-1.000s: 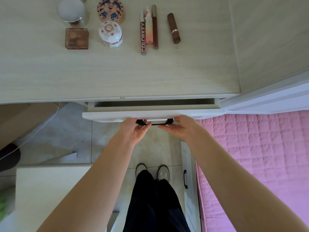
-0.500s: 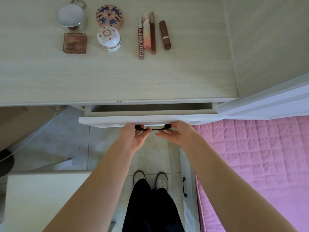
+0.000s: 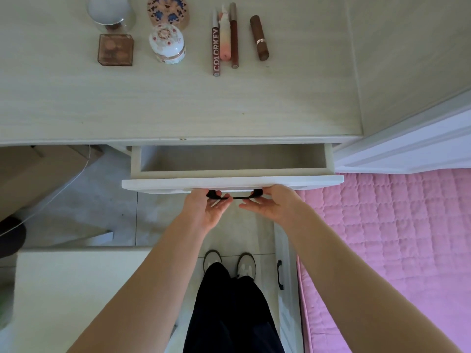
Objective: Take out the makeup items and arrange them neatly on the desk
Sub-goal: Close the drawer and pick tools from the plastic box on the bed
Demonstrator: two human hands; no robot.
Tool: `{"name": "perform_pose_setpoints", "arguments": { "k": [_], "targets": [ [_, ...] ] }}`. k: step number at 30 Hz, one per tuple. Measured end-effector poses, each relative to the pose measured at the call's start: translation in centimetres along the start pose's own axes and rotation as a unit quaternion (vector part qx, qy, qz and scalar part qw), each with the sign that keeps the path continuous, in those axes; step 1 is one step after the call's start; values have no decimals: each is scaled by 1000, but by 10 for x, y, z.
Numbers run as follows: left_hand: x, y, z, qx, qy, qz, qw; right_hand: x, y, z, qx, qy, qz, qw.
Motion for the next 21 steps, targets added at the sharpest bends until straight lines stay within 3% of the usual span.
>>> {"name": "perform_pose_setpoints", "arguments": {
  "k": [7, 21],
  "targets": [
    [32, 44, -37, 3, 24, 17, 1000, -4, 39, 54, -32, -49, -10, 998],
    [49, 56, -44, 2, 7, 17, 1000, 0, 51, 69, -25, -50, 14, 998]
  ]
}}
Point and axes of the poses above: each hand's wrist, its own x-axis towards the middle knuckle, its own y-axis out of the palm, z = x × y, the point moved 7 cm from there along x, towards the middle knuckle, and after that the axes turned 14 degrees about y, right-handed, at the moved point
